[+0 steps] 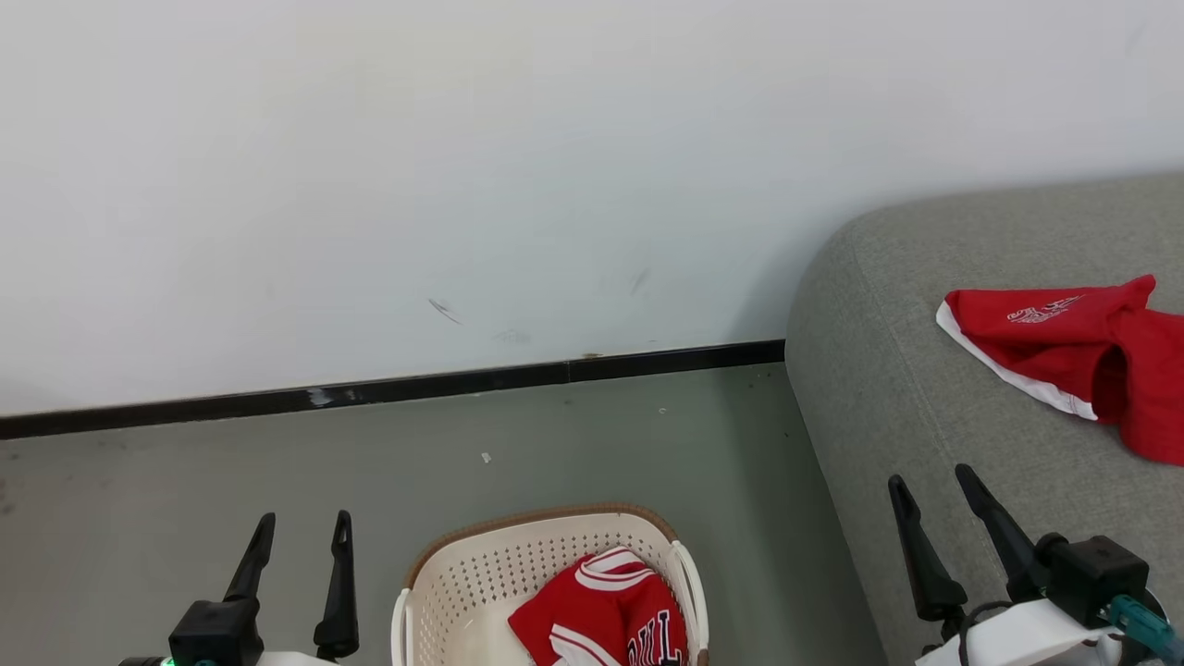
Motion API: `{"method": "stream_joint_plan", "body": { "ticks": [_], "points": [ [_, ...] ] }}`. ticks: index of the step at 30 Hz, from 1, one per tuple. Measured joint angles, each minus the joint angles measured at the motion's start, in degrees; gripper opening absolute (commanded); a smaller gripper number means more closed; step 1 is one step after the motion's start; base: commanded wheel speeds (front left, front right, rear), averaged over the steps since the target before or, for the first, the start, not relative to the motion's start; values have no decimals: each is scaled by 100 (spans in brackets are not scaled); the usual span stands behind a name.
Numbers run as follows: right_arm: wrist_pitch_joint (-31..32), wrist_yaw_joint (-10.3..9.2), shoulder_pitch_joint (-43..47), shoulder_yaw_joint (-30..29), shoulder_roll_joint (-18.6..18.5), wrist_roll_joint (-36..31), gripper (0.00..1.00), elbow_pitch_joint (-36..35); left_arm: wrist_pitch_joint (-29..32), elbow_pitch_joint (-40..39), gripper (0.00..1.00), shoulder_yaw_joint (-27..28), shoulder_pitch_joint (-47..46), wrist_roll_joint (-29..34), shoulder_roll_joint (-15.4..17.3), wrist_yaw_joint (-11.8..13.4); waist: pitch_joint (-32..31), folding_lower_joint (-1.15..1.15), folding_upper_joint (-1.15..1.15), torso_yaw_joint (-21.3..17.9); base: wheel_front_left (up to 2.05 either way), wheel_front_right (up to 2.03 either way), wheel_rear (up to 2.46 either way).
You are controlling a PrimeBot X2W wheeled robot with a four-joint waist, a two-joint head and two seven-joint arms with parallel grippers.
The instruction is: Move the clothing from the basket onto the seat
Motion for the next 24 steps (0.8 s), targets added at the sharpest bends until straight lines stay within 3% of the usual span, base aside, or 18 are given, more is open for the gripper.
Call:
{"method": "stream_joint_plan", "body": {
  "ticks": [24],
  "points": [
    [0, 0, 231, -21, 97, -67, 100, -378, 0, -198, 100, 51, 119, -25, -5, -102, 53, 0, 0, 46, 0, 0, 0]
  ]
}}
